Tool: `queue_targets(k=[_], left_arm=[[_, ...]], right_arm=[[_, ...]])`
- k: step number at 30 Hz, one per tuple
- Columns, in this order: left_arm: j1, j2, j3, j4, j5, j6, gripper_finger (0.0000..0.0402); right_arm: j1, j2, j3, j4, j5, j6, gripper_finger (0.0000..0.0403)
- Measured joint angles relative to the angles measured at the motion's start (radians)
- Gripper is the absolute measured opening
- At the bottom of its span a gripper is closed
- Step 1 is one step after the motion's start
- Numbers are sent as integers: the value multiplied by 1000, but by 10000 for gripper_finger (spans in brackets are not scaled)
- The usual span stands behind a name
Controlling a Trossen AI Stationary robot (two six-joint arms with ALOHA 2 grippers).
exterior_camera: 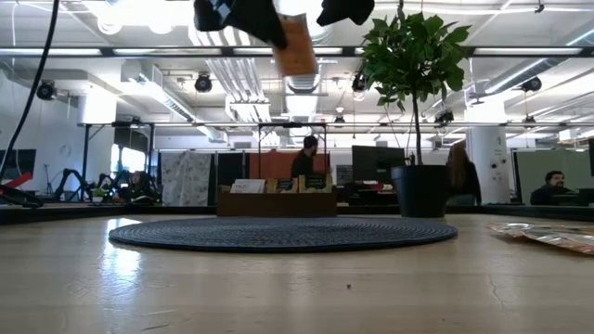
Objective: Pick & Place Tea
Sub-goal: Put the white tea bag into the left section of the brown wooden organizer
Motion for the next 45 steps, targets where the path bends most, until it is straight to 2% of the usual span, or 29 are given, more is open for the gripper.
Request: queue_targets(k=[4, 10, 15, 25, 30, 36, 39, 42, 45], left_arm=[[0, 0, 0, 91, 29, 15, 0], [0, -2, 0, 101, 32, -23, 0], [-9, -19, 0, 162, 31, 13, 0], [-29, -47, 0, 210, 35, 96, 0], [-35, -47, 0, 253, 49, 125, 0], [-35, -47, 0, 248, 48, 158, 0], [-36, -47, 0, 236, 15, 155, 0], [-36, -47, -7, 236, -25, 153, 10], [-35, -47, -16, 230, -38, 142, 38]], right_arm=[[8, 2, -8, 21, 0, 0, 188], [10, -26, -10, 21, 68, 23, 214], [10, -24, -16, 4, 16, 27, 217], [10, -20, -30, 6, 17, -6, 212], [9, -20, -33, 10, 17, -30, 165], [9, -20, -34, 10, 15, -60, 69], [9, -20, -34, 3, -2, -61, 25], [6, -20, -35, -3, -30, -57, 15], [4, -20, -35, -28, -32, -51, 13]])
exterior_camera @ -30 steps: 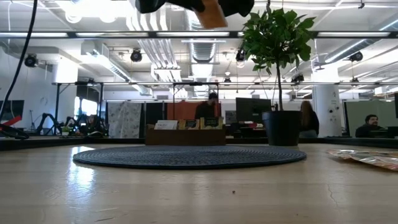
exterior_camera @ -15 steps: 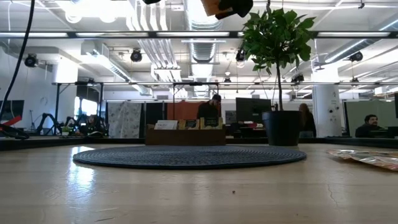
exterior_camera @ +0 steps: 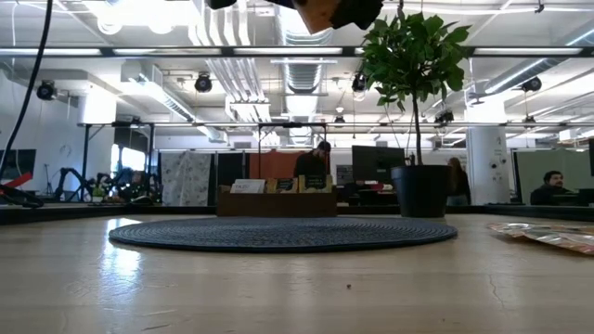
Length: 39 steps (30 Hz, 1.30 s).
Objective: Pick & Place Tea
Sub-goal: Put the white tea bag into the left section of the brown wooden organizer
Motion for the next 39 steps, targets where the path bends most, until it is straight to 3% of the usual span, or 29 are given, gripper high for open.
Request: queue_targets(k=[6, 8, 11, 14, 20, 23, 26, 29, 34, 39], left_arm=[[-6, 0, -11, 0, -4, -22, 87], [-13, 0, -11, 2, -5, -24, 95], [-18, 0, -11, 2, -4, -59, 99], [-3, -13, -11, 3, -53, -200, 99], [22, -105, -38, 10, -364, -637, 99], [61, -162, -93, 55, -282, -753, 99], [102, -220, -199, 250, -143, -798, 99], [134, -256, -330, 514, -71, -859, 98], [164, -263, -511, 857, -61, -973, 98], [168, -229, -583, 1028, -89, -1016, 98]], right_arm=[[-28, -15, 0, -34, -3, 49, 12], [-36, -30, 0, -40, 64, 84, 12], [-36, -57, -3, -37, 284, 87, 12], [-21, -70, -16, -33, 539, 16, 12], [26, -63, -125, 18, 913, -165, 12], [51, -63, -210, 134, 1071, -288, 12], [71, -64, -287, 325, 1215, -472, 12], [91, -70, -338, 527, 1251, -641, 12], [121, -69, -371, 791, 1258, -842, 12], [120, -65, -371, 832, 1258, -890, 12]])
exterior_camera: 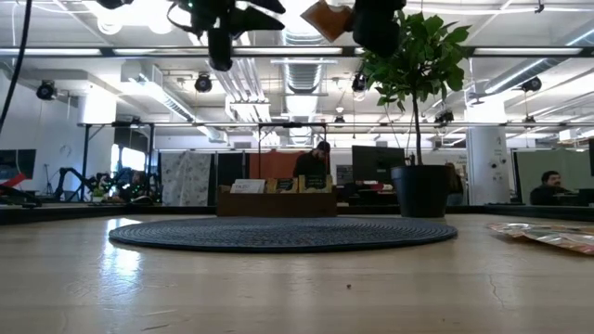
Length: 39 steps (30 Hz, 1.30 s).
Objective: Pick & Place Tea
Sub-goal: Put the white tea bag into the left section of the brown wooden organizer
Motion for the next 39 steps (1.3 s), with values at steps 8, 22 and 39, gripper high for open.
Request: queue_targets(k=[8, 22, 39], left_arm=[[20, 94, 45, 93, -14, -5, 98], [50, 224, 168, 101, 37, -4, 98], [58, 250, 168, 137, 72, 65, 4]], right_arm=[[-2, 1, -9, -1, -3, -10, 13], [-8, 1, -33, -3, 0, -24, 13], [-15, 2, -35, -7, -31, -19, 13]])
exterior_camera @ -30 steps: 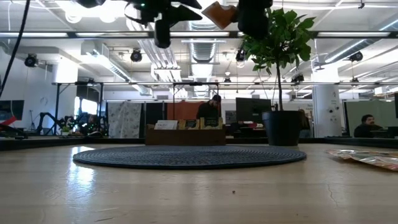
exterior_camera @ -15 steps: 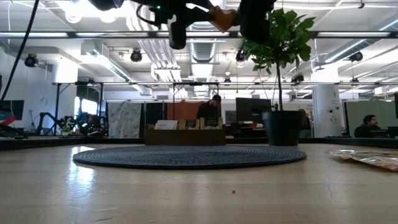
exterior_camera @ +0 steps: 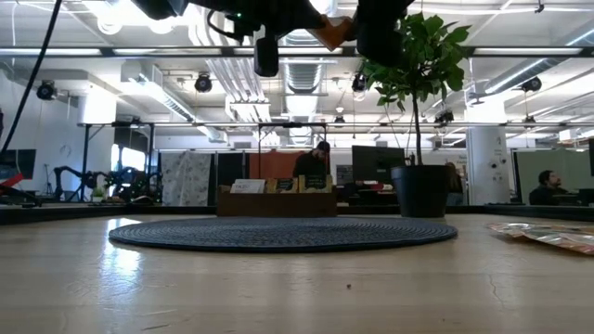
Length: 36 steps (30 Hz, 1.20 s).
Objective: Pick & Place Tea
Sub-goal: Put the white tea bag into the left section of the brown wooden organizer
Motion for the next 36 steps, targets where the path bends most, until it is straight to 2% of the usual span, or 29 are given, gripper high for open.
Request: queue_targets(k=[7, 15, 18, 20, 22, 24, 26, 28, 29, 32, 34, 36], left_arm=[[19, -1, -2, -18, 9, 16, 2], [67, -14, -8, -43, 9, 80, 1], [87, -42, -8, -109, 9, 152, 1], [97, -79, -8, -223, 9, 207, 1], [101, -122, -7, -390, 15, 268, 1], [101, -167, -6, -590, 34, 309, 1], [102, -208, -6, -778, 111, 349, 1], [110, -237, -6, -935, 274, 382, 1], [111, -241, -6, -993, 353, 398, 1], [99, -244, -8, -1098, 531, 490, 0], [88, -239, -6, -1105, 573, 589, 0], [76, -236, -1, -1115, 574, 716, 0]], right_arm=[[1, -4, 0, -2, -3, 128, 27], [14, -22, 0, -15, -7, 282, 111], [24, -30, 0, -68, -6, 419, 139], [30, -34, 0, -137, -18, 547, 153], [33, -44, 0, -244, -100, 687, 159], [34, -56, 0, -348, -245, 840, 159], [19, -65, 0, -422, -490, 978, 153], [-23, -68, 0, -450, -836, 1052, 143], [-48, -64, 0, -456, -938, 1088, 138], [-132, -46, 2, -483, -1055, 1127, 122], [-182, -44, 1, -464, -1081, 1117, 116], [-220, -55, 3, -422, -1052, 1087, 112]])
